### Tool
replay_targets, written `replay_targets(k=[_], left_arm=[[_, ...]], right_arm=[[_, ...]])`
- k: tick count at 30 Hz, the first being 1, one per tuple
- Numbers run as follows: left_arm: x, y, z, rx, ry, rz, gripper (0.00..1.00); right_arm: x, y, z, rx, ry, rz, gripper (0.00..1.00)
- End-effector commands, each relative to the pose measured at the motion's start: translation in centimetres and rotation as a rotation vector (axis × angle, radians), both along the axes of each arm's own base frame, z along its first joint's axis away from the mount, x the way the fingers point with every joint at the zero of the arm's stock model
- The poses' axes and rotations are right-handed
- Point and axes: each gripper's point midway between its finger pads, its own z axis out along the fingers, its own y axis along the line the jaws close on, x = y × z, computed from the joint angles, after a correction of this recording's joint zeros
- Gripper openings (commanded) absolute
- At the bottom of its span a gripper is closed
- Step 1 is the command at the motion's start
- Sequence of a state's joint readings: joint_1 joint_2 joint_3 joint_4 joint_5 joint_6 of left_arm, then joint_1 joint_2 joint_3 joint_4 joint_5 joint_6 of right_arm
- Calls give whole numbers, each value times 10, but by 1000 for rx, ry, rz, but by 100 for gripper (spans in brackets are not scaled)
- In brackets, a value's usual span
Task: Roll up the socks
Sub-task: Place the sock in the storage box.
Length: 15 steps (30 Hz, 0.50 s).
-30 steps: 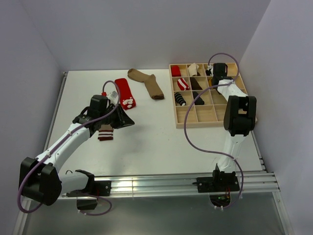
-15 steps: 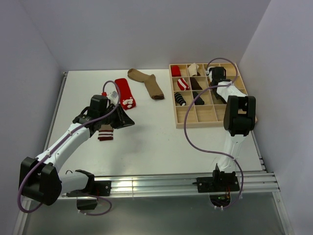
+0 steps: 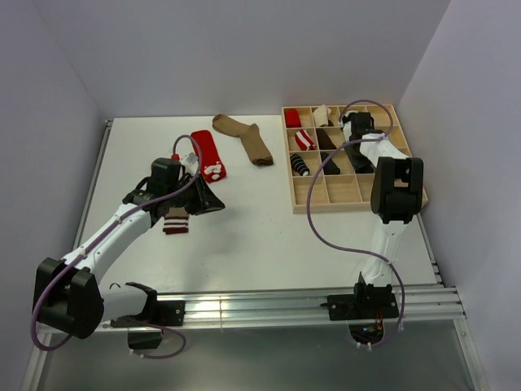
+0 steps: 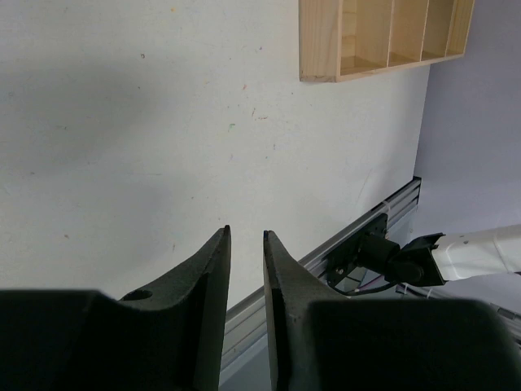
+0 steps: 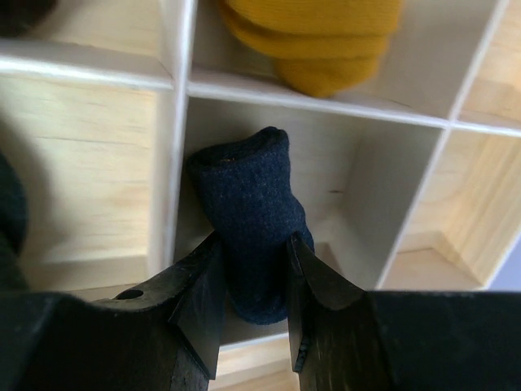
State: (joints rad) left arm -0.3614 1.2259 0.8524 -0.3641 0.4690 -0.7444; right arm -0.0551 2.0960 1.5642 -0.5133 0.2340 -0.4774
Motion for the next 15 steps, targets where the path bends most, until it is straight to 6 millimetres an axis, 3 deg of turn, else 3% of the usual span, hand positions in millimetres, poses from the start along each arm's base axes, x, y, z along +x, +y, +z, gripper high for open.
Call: replay_targets(k=[1, 8, 15], left_arm=[[2, -2, 6, -9, -29, -27, 27], [4, -2, 9, 5, -30, -32, 28], [4, -1, 7, 22, -16, -44, 28]], right_arm=[[1, 23, -6, 133, 44, -8, 0], [0, 22, -23, 197, 107, -64, 0], [-6, 25, -27, 316, 174, -93, 0]])
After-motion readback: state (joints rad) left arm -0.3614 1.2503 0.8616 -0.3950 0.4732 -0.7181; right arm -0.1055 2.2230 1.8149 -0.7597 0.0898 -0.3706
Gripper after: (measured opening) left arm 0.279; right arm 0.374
